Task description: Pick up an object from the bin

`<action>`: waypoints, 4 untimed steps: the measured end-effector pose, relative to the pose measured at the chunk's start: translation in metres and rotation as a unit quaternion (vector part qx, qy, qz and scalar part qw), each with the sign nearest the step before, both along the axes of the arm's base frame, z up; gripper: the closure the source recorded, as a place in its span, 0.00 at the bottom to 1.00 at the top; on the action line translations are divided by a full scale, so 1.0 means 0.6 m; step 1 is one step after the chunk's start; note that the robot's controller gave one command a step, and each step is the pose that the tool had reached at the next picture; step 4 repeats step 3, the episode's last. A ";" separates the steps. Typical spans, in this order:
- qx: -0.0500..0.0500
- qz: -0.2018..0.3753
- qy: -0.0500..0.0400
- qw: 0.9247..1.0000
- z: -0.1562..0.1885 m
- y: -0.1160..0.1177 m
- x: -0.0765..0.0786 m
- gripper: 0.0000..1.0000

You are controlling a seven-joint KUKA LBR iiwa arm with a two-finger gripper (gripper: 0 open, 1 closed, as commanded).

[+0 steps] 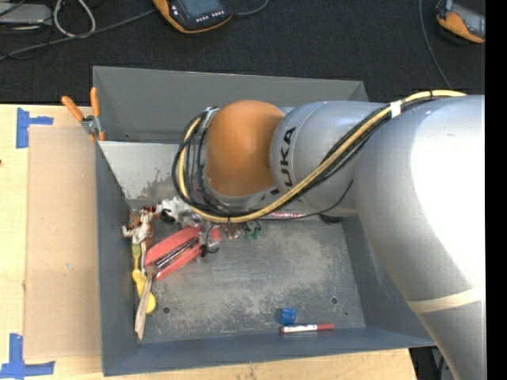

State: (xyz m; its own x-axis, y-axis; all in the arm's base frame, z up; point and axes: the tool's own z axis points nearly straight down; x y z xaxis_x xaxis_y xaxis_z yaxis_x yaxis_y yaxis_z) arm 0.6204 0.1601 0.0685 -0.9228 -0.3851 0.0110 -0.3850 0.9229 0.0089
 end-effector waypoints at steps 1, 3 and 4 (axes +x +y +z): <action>-0.001 0.041 -0.006 0.999 0.004 0.007 -0.005 1.00; -0.001 0.013 -0.001 1.000 0.096 -0.004 -0.028 1.00; -0.001 0.013 -0.001 1.000 0.096 -0.004 -0.028 1.00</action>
Offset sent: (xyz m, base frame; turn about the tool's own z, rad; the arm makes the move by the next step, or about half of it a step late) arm -0.0195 -0.0027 0.0015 -0.0208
